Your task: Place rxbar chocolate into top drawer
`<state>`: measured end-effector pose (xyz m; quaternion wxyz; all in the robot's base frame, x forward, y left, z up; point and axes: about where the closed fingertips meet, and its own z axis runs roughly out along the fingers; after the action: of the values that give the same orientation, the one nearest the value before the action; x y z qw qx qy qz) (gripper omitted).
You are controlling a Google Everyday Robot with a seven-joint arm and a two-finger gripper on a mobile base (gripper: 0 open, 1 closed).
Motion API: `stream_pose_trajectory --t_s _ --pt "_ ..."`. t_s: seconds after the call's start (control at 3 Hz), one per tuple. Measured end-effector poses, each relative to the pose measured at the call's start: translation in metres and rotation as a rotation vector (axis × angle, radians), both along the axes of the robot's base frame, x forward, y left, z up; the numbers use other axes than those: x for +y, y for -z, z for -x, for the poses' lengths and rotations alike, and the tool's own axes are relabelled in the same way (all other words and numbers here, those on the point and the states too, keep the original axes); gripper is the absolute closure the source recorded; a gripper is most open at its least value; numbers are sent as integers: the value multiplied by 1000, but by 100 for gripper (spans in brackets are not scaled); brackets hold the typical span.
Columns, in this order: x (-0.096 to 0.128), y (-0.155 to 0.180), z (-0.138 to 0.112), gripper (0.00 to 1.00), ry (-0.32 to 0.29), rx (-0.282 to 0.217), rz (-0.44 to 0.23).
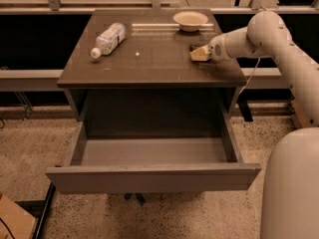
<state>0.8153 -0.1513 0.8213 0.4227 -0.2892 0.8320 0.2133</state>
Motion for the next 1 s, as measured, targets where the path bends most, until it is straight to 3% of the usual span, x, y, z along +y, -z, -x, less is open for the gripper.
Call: stream_pose_trajectory --t_s 0.67,1.0 --pt "0 -1 0 0 0 0 0" --pt "0 -1 0 0 0 -1 0"
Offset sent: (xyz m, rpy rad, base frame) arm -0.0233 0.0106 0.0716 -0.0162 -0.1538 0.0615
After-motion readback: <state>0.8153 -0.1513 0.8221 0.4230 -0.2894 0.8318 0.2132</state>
